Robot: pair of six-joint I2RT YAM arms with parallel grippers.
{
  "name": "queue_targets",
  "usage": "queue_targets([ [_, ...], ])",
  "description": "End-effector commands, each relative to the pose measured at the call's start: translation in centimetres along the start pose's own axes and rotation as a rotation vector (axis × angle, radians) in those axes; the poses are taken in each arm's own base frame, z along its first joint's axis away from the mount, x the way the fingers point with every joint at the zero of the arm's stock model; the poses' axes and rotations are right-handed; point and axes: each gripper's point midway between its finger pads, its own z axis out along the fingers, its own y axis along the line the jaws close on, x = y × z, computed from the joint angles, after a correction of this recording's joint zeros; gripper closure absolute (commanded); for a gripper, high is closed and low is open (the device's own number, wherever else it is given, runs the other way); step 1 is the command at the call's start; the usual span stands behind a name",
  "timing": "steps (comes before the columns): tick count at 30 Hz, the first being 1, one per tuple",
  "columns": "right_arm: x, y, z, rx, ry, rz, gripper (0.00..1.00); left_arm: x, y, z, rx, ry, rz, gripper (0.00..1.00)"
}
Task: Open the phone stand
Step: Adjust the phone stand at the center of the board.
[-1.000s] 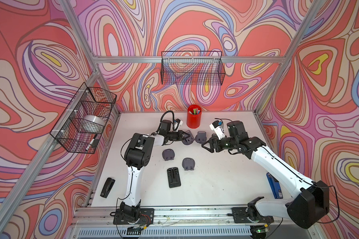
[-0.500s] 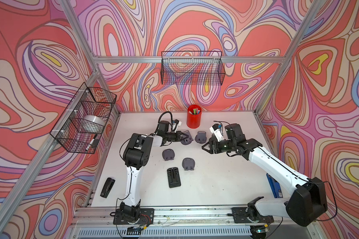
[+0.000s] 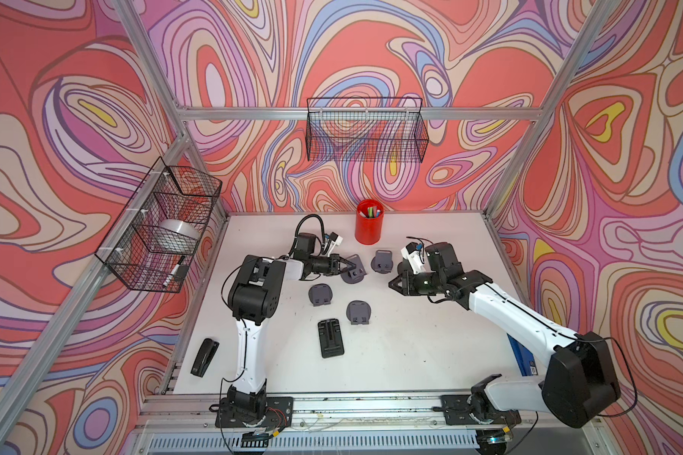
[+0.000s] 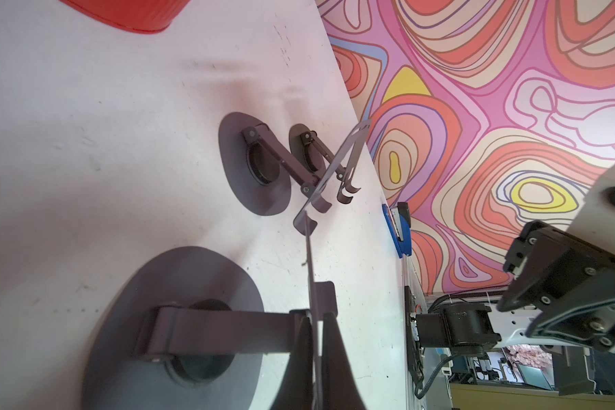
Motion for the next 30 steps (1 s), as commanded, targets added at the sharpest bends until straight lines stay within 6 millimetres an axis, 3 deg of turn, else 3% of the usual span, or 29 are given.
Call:
queue_targets([
  [1,-0.8,0.2,0.1,-0.003,-0.047,0.019,0.77,-1.2,-2.4,-0.7,0.041,-0.015,0.065,1.00],
  [8,0.4,-0.8,0.9,0.045,-0.036,0.056,0.77,0.6,-3.0,-1.0,0.071,0.019,0.066,1.00],
  [15,1.0,-1.9,3.0,0.115,-0.060,0.134,0.77,1.8,-3.3,-1.2,0.108,0.017,0.055,1.00],
  [21,1.8,-1.9,5.9,0.099,-0.086,0.214,0.87,3.1,-2.3,-1.4,0.105,0.019,0.041,1.00],
  [26,2.1,-2.6,7.5,0.106,-0.102,0.272,0.97,2.9,-1.3,-2.1,0.091,-0.001,0.038,1.00],
  [30,1.8,-2.8,9.0,0.076,-0.116,0.309,1.00,2.5,-1.0,-2.5,0.087,-0.007,0.042,1.00],
])
